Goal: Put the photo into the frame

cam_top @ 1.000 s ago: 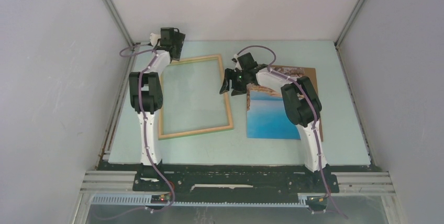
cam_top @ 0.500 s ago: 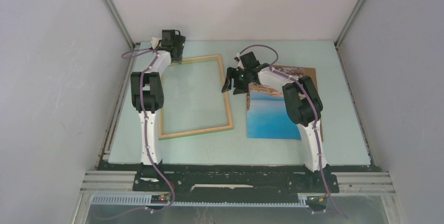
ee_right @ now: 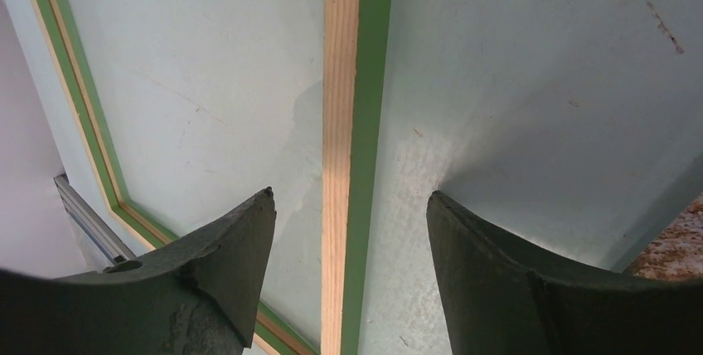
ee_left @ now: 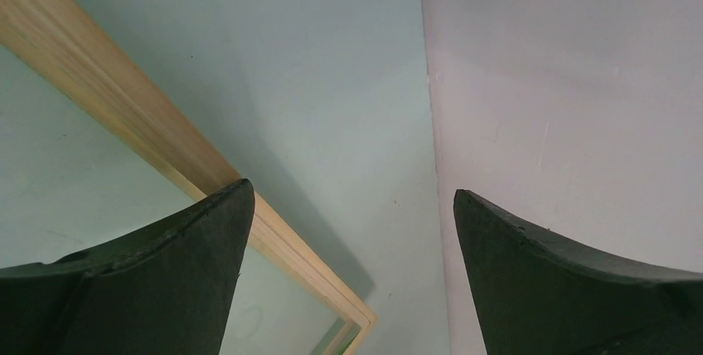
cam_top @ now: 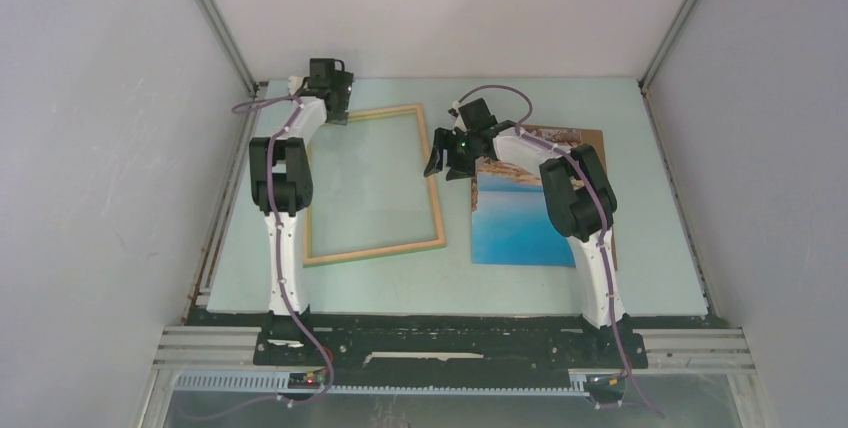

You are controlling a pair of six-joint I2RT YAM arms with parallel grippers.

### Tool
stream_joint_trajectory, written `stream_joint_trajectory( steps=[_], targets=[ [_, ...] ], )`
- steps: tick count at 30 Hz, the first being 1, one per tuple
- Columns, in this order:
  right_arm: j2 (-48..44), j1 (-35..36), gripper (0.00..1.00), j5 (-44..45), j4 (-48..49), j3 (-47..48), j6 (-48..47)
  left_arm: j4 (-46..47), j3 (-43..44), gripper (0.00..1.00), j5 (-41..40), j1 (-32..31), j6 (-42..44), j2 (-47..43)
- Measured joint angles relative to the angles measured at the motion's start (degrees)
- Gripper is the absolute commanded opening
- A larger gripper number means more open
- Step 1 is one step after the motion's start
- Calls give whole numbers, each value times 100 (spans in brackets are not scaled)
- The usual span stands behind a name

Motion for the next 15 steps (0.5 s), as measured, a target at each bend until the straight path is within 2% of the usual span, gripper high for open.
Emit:
stream_joint_trajectory(
  steps=[15],
  targets=[
    [0,4,75,101,-79,50,-2,-382,9,100,-7,28,-214,-70]
  ],
)
